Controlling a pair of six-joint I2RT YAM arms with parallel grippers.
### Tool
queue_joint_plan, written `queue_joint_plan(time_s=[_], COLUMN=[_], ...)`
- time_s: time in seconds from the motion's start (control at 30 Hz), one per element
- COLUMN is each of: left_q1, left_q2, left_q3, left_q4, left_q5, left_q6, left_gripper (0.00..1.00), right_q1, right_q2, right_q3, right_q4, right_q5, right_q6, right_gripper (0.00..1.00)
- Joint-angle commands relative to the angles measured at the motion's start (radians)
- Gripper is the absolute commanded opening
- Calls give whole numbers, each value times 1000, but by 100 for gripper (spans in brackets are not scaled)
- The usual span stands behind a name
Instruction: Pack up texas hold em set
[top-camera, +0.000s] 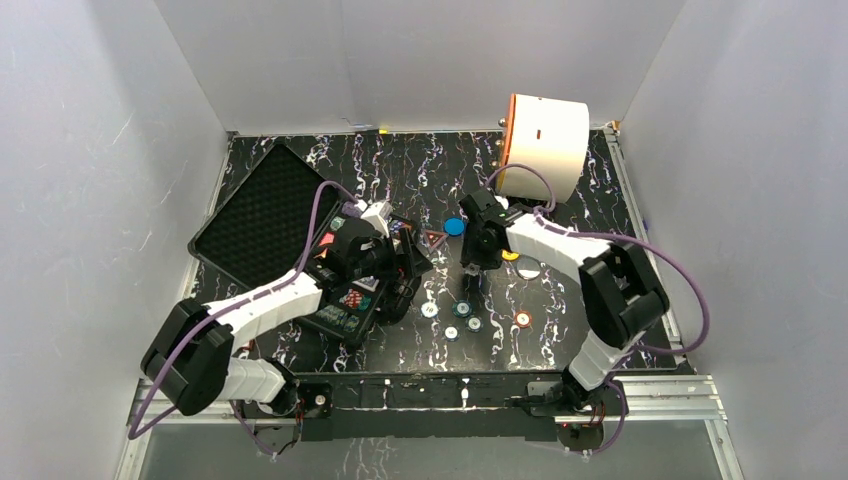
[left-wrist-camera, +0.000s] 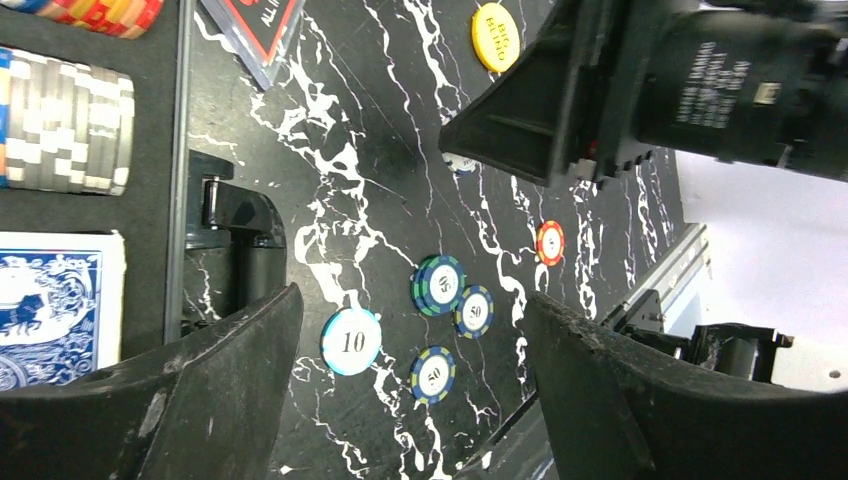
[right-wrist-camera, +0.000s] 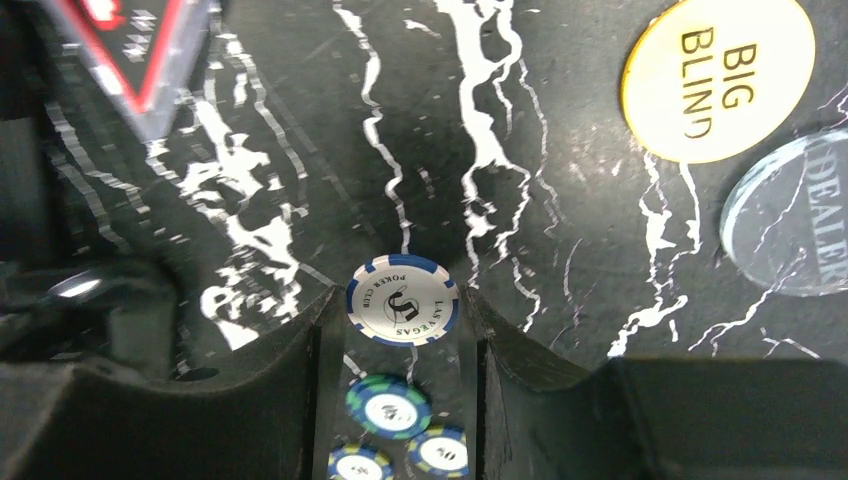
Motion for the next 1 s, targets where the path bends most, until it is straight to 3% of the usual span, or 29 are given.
queue_joint_plan(time_s=[0.0,0.33,0.53,0.83,0.97], left_q1=[-1,-43,-66,-84,-98], left_q2=[35,120,153,172,178], left_q3=[-5,-65,-83,-124,-135], left_q4=[62,297,420,562,602], left_q5=[76,90,61,5,-60], left_q6=[-32,-111,-118,-177,-192], left_gripper=[76,74,63,61,52], right_q1=[-2,-2,-2,-2,-3], right_q2=[-101,-188,-230,-258,-262], right_q3=[-29,-60,-66,-94,-93], right_q4=[58,104,112,158,161], right_q5=[-66,-221,-271,-353,-379], right_q6=[85,222,275,354,370], right_gripper=[45,45,45,45,45])
